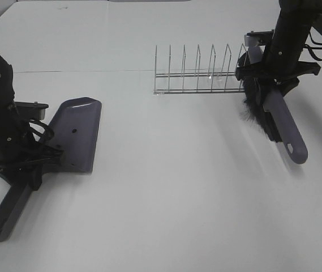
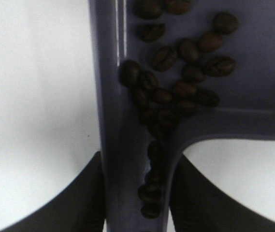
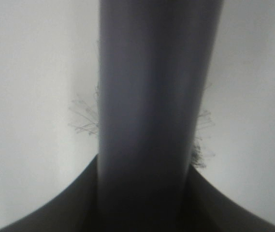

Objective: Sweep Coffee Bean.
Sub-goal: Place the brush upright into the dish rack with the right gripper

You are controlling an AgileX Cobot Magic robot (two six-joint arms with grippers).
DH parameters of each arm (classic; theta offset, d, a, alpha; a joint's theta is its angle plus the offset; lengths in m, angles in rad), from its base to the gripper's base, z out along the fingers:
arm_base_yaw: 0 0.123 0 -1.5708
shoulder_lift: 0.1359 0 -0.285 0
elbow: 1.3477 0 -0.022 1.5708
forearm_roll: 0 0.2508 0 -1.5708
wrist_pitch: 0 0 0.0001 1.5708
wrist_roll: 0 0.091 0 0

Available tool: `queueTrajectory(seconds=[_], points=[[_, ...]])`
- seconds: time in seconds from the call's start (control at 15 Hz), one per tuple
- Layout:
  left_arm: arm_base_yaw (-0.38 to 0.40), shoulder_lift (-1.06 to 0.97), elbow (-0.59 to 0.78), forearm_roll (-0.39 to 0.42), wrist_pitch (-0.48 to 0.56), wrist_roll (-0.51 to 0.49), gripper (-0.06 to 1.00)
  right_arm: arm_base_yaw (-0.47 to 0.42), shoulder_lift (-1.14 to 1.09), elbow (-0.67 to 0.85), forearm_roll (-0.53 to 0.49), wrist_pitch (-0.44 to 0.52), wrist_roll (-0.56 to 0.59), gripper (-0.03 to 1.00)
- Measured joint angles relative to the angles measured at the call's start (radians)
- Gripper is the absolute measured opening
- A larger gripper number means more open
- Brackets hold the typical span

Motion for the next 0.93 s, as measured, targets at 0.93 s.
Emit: queueTrajectory(seconds=[0.93], points=[[0.000,0.000,-0.001,-0.033,-0.008,0.000,0.33,0.000,0.101,-0.249,-0.011,0.006,-0.034,0.71]])
